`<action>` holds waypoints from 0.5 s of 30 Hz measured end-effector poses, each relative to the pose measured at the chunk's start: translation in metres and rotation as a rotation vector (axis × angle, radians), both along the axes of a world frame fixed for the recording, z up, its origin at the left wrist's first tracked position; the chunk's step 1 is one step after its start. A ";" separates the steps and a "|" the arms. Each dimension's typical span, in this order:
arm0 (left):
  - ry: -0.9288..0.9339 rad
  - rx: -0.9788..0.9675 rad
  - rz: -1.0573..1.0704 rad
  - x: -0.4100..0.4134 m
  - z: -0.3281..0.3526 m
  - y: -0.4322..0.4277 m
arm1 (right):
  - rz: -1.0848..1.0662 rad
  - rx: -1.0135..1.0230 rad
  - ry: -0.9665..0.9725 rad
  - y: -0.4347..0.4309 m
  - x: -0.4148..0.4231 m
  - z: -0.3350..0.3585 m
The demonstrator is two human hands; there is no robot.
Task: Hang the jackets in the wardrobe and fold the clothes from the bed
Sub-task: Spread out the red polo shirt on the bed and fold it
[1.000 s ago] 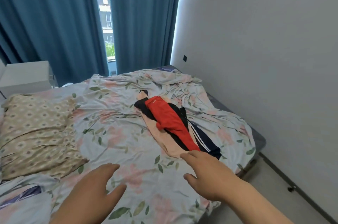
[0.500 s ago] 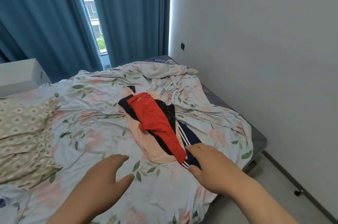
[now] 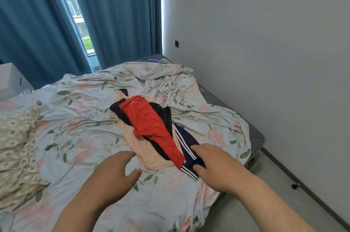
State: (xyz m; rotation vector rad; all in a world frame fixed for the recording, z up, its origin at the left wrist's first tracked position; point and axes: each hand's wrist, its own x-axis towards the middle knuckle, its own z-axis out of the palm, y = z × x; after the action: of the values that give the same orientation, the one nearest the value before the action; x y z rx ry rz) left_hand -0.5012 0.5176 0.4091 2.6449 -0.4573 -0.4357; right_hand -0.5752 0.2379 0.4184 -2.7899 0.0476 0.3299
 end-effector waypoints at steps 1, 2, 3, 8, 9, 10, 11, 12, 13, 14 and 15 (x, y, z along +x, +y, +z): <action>0.003 -0.012 -0.005 0.004 -0.004 0.000 | -0.012 0.010 0.002 0.000 0.000 0.000; 0.010 -0.024 -0.007 0.008 -0.009 -0.001 | -0.025 0.020 0.002 0.000 0.001 -0.001; 0.021 -0.037 -0.004 0.013 -0.014 0.000 | -0.036 0.029 0.004 0.000 0.003 -0.003; 0.068 -0.071 0.026 0.032 -0.035 -0.004 | -0.087 0.113 -0.005 -0.003 0.015 -0.021; 0.080 -0.082 0.038 0.037 -0.040 -0.005 | -0.094 0.138 0.002 -0.004 0.019 -0.025; 0.095 -0.093 0.048 0.040 -0.043 -0.006 | -0.102 0.159 0.010 -0.005 0.022 -0.029; 0.109 -0.101 0.058 0.044 -0.047 -0.008 | -0.105 0.176 0.023 -0.008 0.027 -0.034; 0.122 -0.107 0.069 0.050 -0.053 -0.010 | -0.105 0.193 0.038 -0.011 0.034 -0.040; 0.136 -0.116 0.085 0.057 -0.059 -0.013 | -0.106 0.207 0.055 -0.014 0.041 -0.047; 0.150 -0.129 0.107 0.064 -0.065 -0.016 | -0.107 0.222 0.067 -0.019 0.049 -0.054; 0.166 -0.140 0.136 0.072 -0.073 -0.020 | -0.107 0.236 0.082 -0.024 0.059 -0.062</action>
State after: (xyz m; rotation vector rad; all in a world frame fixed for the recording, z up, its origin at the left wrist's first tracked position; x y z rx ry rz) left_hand -0.4292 0.4974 0.3364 2.4619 -0.2445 -0.5539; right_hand -0.5163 0.2144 0.3566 -2.5291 0.1660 0.3959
